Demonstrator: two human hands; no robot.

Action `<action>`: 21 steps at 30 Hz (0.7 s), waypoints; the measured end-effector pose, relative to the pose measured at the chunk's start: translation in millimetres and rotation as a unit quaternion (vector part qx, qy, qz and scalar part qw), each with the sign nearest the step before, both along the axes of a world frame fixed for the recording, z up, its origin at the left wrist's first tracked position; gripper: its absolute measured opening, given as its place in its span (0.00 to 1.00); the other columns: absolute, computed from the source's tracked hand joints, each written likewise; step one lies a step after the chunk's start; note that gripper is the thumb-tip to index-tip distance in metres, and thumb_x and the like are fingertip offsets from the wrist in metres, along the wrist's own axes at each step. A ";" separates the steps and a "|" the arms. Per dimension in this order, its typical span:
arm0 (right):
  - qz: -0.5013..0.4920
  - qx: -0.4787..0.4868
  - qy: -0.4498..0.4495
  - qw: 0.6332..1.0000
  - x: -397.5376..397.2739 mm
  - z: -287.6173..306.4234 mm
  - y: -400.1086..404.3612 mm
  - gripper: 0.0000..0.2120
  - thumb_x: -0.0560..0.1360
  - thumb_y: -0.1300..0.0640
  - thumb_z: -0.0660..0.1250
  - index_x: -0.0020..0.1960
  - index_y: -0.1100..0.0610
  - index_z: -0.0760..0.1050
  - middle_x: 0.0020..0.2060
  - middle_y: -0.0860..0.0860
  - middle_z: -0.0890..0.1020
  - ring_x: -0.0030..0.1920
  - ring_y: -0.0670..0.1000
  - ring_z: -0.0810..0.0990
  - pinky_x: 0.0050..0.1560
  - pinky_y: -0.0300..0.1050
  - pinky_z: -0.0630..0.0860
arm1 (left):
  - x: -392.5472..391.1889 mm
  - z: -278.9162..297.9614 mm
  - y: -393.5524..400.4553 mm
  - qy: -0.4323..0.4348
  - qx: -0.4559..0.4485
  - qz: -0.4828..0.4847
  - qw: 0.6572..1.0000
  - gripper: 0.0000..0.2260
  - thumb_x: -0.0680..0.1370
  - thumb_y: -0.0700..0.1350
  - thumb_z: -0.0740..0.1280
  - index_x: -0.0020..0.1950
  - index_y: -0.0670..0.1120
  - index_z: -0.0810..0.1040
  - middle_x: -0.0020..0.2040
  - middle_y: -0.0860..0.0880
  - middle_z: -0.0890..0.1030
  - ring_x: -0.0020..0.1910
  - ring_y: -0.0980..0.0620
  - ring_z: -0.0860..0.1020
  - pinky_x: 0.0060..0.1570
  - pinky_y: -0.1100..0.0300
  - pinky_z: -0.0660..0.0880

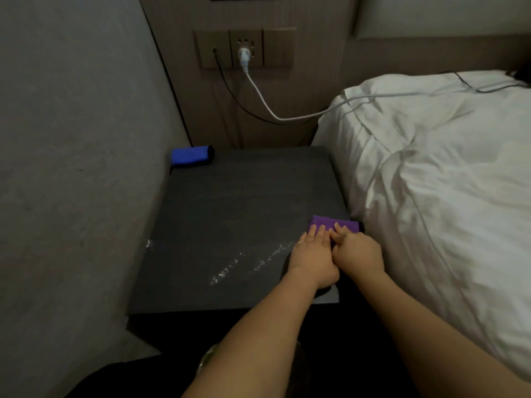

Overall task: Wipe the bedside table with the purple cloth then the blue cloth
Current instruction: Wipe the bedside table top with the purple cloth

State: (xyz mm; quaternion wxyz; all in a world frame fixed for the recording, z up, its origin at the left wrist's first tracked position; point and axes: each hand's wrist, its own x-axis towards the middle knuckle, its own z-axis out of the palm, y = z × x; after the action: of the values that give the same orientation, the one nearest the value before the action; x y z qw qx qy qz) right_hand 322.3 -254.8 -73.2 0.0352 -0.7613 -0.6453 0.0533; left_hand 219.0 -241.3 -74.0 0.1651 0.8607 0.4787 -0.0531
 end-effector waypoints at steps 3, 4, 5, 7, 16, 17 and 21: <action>-0.003 -0.016 0.005 1.000 -2.1 0.8 -3.4 0.21 0.77 0.55 0.56 0.69 0.50 0.69 0.72 0.47 0.68 0.68 0.49 0.71 0.62 0.43 0.70 | -1.9 0.2 -4.1 0.003 0.001 -0.002 1.000 0.35 0.76 0.48 0.59 0.78 0.40 0.48 0.79 0.43 0.50 0.78 0.46 0.46 0.76 0.53 0.46; -0.004 -0.022 0.009 1.000 -2.2 0.8 -5.6 0.21 0.77 0.55 0.57 0.69 0.49 0.69 0.72 0.46 0.67 0.68 0.49 0.71 0.63 0.43 0.69 | -2.5 -0.4 -6.2 0.003 0.001 -0.003 1.000 0.35 0.76 0.49 0.59 0.78 0.40 0.48 0.79 0.43 0.50 0.78 0.46 0.46 0.76 0.53 0.46; -0.003 -0.030 0.013 0.999 -2.1 0.7 -7.4 0.22 0.76 0.55 0.57 0.70 0.49 0.68 0.73 0.46 0.66 0.69 0.49 0.70 0.64 0.43 0.68 | -3.3 -1.1 -8.4 0.003 0.001 -0.002 1.000 0.34 0.76 0.49 0.59 0.78 0.40 0.48 0.79 0.43 0.49 0.78 0.46 0.46 0.76 0.53 0.46; 0.009 -0.051 0.019 0.998 -1.9 -0.1 -10.9 0.24 0.76 0.56 0.57 0.72 0.50 0.65 0.74 0.48 0.63 0.71 0.50 0.67 0.67 0.42 0.65 | -4.9 -1.2 -12.7 0.007 0.001 -0.003 1.000 0.35 0.77 0.50 0.59 0.78 0.39 0.47 0.79 0.42 0.49 0.78 0.46 0.46 0.76 0.53 0.45; 0.066 -0.123 0.060 0.988 -14.4 -2.2 -29.8 0.30 0.76 0.59 0.56 0.76 0.58 0.52 0.77 0.56 0.51 0.77 0.51 0.50 0.75 0.46 0.48 | -22.4 2.2 -29.8 0.024 0.001 -0.003 1.000 0.35 0.77 0.51 0.57 0.78 0.39 0.45 0.79 0.42 0.47 0.78 0.46 0.45 0.76 0.54 0.44; 0.067 -0.125 0.060 0.988 -17.3 -1.8 -31.0 0.30 0.76 0.59 0.56 0.76 0.58 0.52 0.77 0.56 0.51 0.77 0.51 0.51 0.75 0.46 0.48 | -25.6 2.4 -31.4 0.024 -0.001 -0.002 1.000 0.35 0.77 0.51 0.57 0.78 0.39 0.45 0.79 0.42 0.47 0.78 0.46 0.45 0.76 0.54 0.44; 0.069 -0.128 0.060 0.988 -30.0 -3.2 -33.6 0.30 0.76 0.59 0.56 0.76 0.58 0.52 0.77 0.56 0.52 0.77 0.52 0.51 0.75 0.47 0.49 | -38.2 2.8 -34.8 0.026 -0.003 -0.003 1.000 0.36 0.77 0.52 0.58 0.78 0.39 0.45 0.79 0.42 0.47 0.78 0.46 0.45 0.76 0.53 0.44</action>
State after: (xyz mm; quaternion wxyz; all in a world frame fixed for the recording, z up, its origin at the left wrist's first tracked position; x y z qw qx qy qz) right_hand 292.3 -288.4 -76.4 -0.0278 -0.7088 -0.6806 0.1832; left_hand 180.8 -276.2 -71.1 0.1554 0.8599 0.4800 -0.0776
